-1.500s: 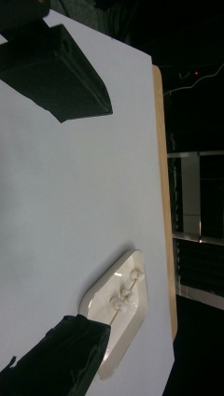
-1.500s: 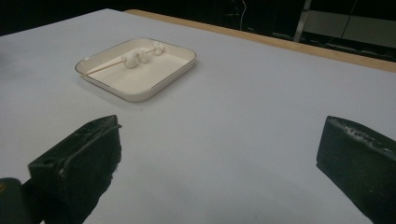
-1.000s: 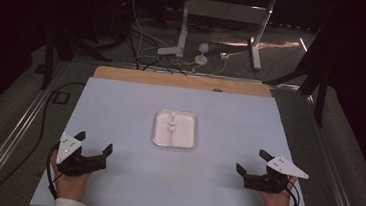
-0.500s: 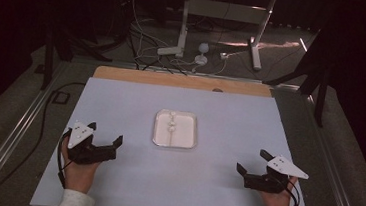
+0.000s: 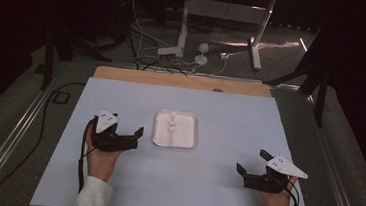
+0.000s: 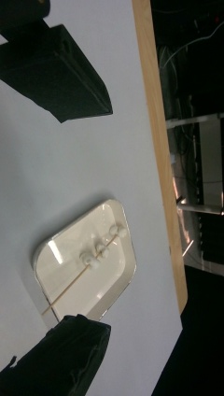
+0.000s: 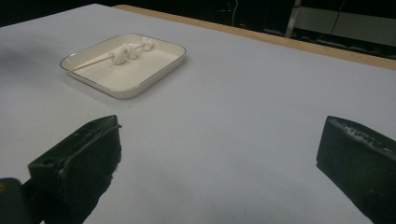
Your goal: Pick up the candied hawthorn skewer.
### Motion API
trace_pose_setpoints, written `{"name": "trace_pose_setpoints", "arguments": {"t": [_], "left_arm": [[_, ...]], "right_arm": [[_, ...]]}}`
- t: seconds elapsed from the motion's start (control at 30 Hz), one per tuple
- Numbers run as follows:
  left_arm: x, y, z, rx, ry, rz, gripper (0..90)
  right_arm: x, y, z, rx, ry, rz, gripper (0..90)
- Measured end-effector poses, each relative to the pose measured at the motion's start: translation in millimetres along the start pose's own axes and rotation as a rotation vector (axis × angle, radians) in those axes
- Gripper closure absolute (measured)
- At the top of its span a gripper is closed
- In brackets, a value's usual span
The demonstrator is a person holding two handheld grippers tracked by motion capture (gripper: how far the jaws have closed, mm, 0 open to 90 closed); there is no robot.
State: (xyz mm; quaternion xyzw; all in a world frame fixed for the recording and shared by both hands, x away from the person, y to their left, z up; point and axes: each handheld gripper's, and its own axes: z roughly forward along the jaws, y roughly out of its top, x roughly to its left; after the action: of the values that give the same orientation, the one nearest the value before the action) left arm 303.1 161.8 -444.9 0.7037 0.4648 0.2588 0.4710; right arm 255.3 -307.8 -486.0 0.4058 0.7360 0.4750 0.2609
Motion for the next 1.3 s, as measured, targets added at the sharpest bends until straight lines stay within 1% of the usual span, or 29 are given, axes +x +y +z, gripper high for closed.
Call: {"name": "trace_pose_setpoints", "arguments": {"t": [0.03, 0.07, 0.23, 0.37, 0.47, 0.5, 0.57, 0.67, 0.8, 0.93, 1.0, 1.13, 1.2, 1.3], "left_arm": [[0.0, 0.0, 0.0, 0.000, 0.000, 0.000, 0.5], [-4.1, 1.4, 7.6, 0.011, -0.007, 0.005, 0.5], [-15.4, 3.5, 26.9, 0.046, -0.025, 0.009, 0.5], [-23.5, 3.8, 41.0, 0.080, -0.037, 0.028, 0.5], [-27.8, 3.3, 50.2, 0.095, -0.045, 0.023, 0.5], [-27.8, 3.3, 50.2, 0.095, -0.045, 0.023, 0.6], [-30.2, 2.7, 55.9, 0.107, -0.049, 0.022, 0.9], [-35.5, 1.5, 66.9, 0.136, -0.055, 0.027, 0.9], [-39.3, -0.5, 76.5, 0.161, -0.057, 0.024, 0.9], [-42.1, -4.0, 85.7, 0.200, -0.051, 0.021, 0.9], [-43.4, -6.2, 90.5, 0.222, -0.043, 0.011, 0.9], [-46.8, -10.1, 99.9, 0.274, -0.053, -0.018, 2.8], [-50.0, -11.7, 104.2, 0.304, -0.059, -0.017, 3.7], [-57.1, -13.8, 110.3, 0.345, -0.066, 0.003, 4.2]], "right_arm": [[0.1, -0.1, 0.2, 0.001, -0.001, 0.001, 0.0], [0.0, -0.3, 0.4, 0.003, -0.002, 0.001, 0.0], [-0.3, -0.5, 0.4, 0.005, -0.002, 0.000, 0.0], [-0.7, -0.7, 0.6, 0.007, -0.001, 0.000, 0.0], [-1.0, -1.0, 1.2, 0.011, 0.000, 0.001, 0.0], [-0.9, -1.0, 1.2, 0.012, 0.001, 0.000, 0.0], [-0.6, -1.0, 1.1, 0.012, 0.001, 0.000, 0.0], [-0.5, -1.1, 1.6, 0.015, 0.003, -0.003, 0.0], [-0.3, -1.2, 2.2, 0.018, 0.005, -0.005, 0.0], [-0.1, -1.4, 2.6, 0.021, 0.007, -0.006, 0.0], [0.1, -1.4, 2.7, 0.024, 0.007, -0.005, 0.0], [0.0, -1.5, 3.1, 0.028, 0.008, -0.007, 0.0], [-0.2, -1.6, 3.2, 0.028, 0.009, -0.007, 0.0], [-0.4, -1.8, 3.4, 0.029, 0.009, -0.008, 0.0]]}}
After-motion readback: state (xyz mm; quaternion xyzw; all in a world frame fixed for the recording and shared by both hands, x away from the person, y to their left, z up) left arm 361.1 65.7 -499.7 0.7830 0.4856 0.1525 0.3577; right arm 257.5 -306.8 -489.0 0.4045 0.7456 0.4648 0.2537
